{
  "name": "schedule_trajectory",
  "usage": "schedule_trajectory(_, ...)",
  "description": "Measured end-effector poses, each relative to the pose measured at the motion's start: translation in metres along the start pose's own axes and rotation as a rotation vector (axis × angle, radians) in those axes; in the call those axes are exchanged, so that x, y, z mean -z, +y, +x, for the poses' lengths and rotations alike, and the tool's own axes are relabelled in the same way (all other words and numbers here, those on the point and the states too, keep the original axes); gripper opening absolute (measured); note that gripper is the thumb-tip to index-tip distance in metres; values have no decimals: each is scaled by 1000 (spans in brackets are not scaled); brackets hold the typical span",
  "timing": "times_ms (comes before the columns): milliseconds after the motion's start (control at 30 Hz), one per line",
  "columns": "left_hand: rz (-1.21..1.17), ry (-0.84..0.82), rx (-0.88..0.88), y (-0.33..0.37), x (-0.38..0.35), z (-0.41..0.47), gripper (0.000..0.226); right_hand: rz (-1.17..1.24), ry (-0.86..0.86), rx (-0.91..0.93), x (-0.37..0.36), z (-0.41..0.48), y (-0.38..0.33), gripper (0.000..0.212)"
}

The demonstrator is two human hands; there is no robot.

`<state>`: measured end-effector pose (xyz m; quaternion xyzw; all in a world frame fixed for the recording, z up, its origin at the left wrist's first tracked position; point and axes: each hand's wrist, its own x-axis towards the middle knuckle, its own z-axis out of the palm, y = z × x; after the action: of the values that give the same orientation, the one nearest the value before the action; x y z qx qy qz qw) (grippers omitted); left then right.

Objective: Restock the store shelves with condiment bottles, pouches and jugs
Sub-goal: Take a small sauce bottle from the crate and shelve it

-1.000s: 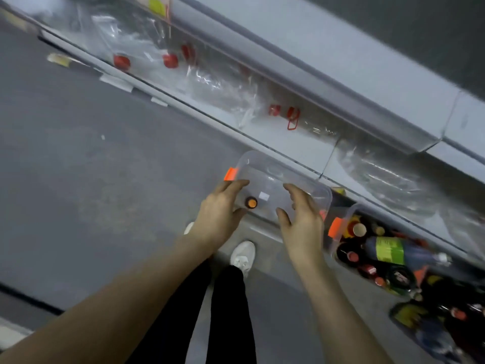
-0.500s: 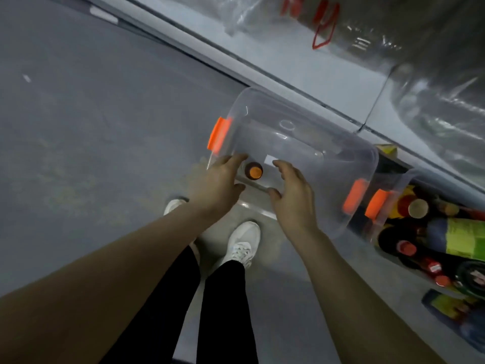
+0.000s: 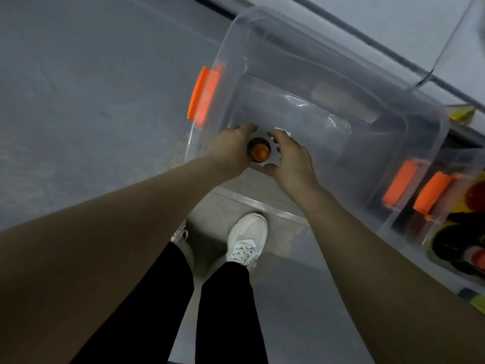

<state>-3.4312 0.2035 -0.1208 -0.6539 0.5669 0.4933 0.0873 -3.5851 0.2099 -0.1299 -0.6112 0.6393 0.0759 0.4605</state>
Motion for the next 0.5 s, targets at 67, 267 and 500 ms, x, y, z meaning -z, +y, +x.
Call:
schedule_trajectory(67,-3,-41,1,-3,-6,8,65,34,5,11,-6,7,5,66)
schedule_trajectory(267,1,-65,-3,-12,-17,22,50,106,37,89,-19,15,17,53)
schedule_trajectory(500,-33,-99,10,-9,-9,25,39,237,-39,50,-13,20,20,43)
